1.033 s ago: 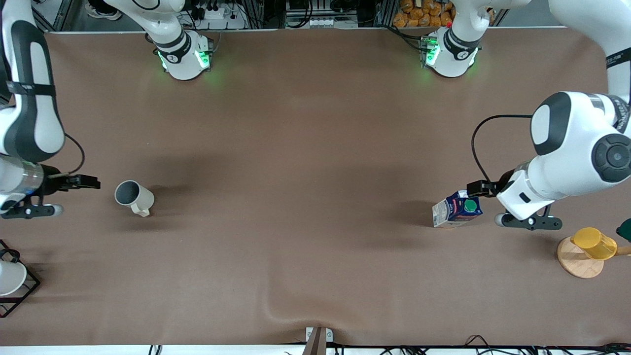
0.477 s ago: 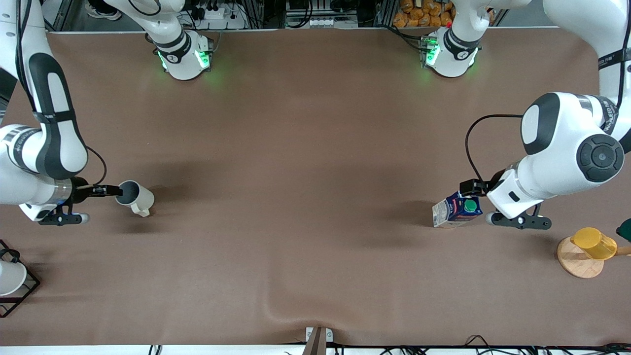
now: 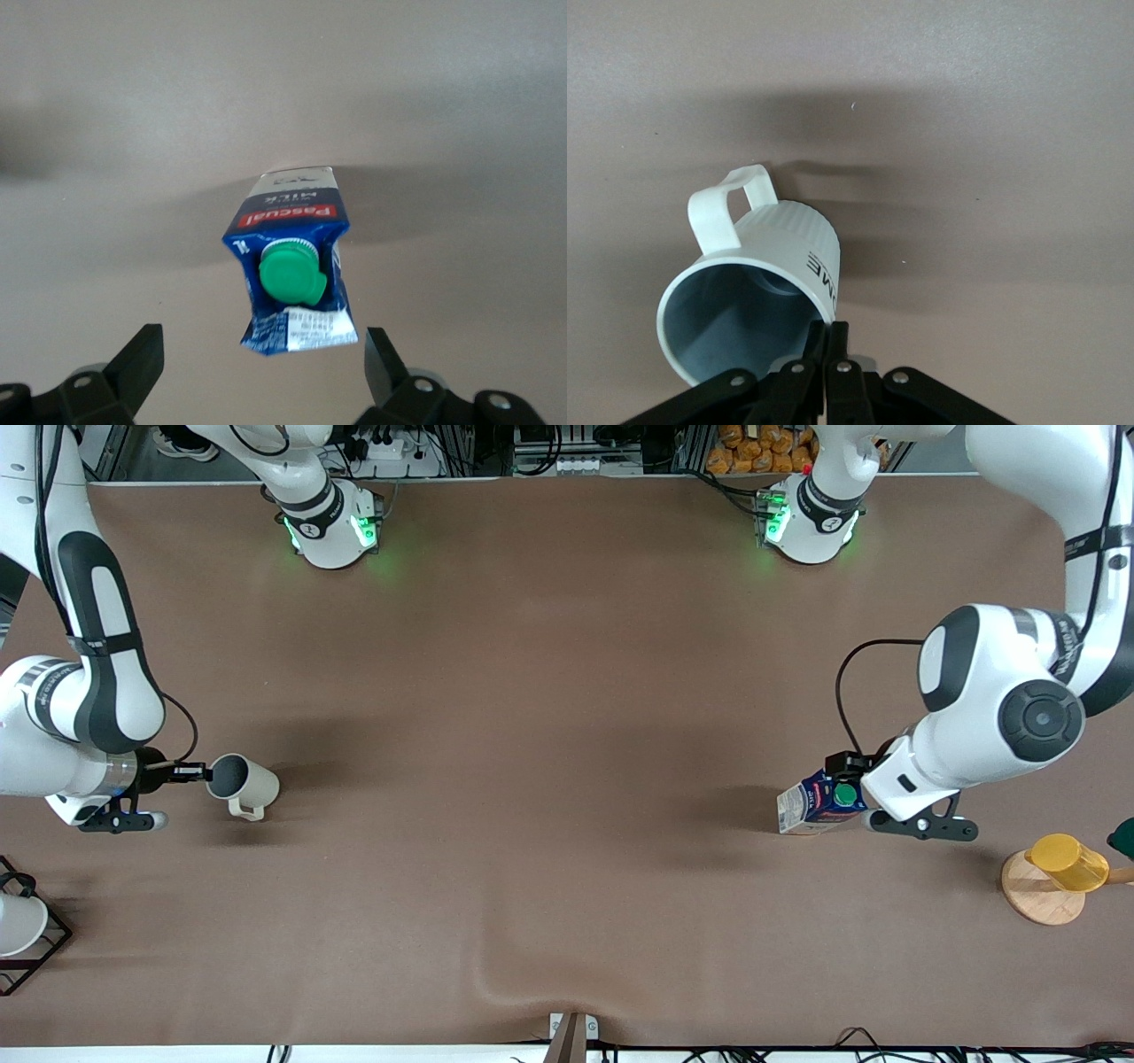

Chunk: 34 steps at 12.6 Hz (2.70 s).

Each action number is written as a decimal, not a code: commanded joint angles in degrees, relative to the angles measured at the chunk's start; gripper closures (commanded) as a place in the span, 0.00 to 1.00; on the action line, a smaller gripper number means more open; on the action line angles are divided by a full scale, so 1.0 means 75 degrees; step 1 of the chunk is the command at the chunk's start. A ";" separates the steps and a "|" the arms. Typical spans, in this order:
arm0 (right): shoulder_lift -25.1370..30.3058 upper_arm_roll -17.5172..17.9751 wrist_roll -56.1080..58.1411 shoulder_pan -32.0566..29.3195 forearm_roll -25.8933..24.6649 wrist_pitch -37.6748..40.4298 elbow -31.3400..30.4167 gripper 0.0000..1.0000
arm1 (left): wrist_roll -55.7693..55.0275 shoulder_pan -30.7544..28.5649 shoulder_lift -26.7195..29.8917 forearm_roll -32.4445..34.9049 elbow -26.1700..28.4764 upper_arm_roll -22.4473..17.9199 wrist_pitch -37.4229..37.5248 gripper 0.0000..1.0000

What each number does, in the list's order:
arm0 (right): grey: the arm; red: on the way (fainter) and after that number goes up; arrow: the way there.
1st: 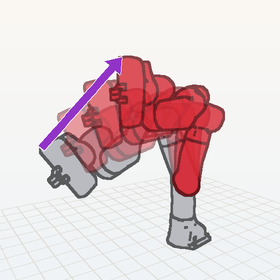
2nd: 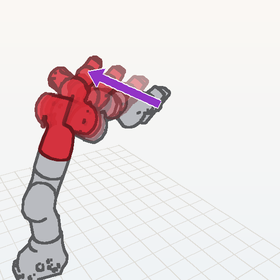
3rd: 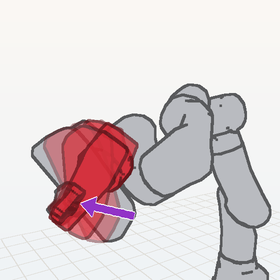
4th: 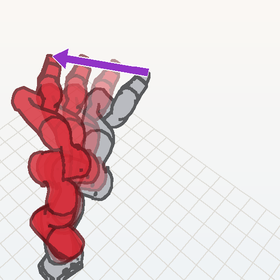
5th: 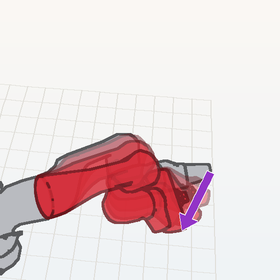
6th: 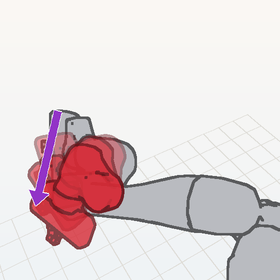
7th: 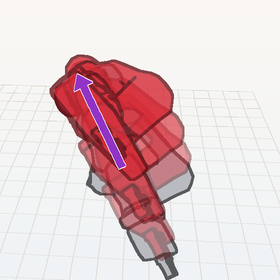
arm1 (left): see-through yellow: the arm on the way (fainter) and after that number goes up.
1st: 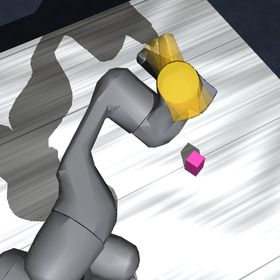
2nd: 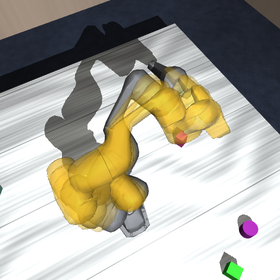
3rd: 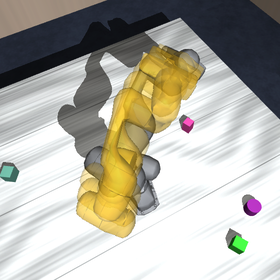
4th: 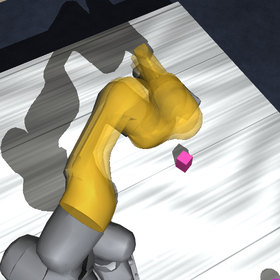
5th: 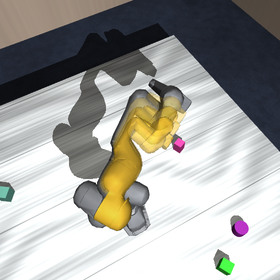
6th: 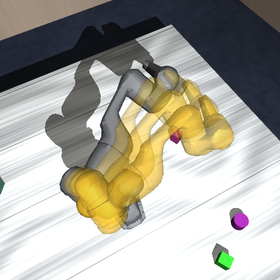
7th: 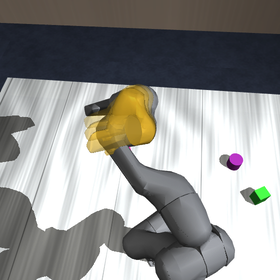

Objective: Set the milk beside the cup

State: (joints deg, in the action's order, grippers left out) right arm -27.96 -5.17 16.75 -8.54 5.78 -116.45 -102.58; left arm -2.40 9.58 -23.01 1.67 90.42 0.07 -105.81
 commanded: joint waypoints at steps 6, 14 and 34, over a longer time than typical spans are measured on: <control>0.0247 0.0115 -0.0471 0.0258 0.0435 0.0650 0.0175 1.00 | -0.0243 0.0059 -0.0482 0.0105 0.0073 0.0026 -0.0294 0.00; 0.0541 0.0127 -0.6621 0.3198 0.1138 0.2355 0.1723 1.00 | -0.0395 0.0000 -0.0905 0.0059 0.0026 0.0026 -0.0505 1.00; -0.1721 0.0115 -1.1725 0.6588 0.1714 -0.1255 0.2826 0.62 | -0.0593 0.0059 -0.0192 0.0059 -0.0162 0.0200 -0.0283 1.00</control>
State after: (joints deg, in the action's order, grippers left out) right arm -39.50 -3.50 -70.26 39.97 17.74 -125.70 -83.46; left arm -4.75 9.86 -28.32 1.67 87.67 0.47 -109.72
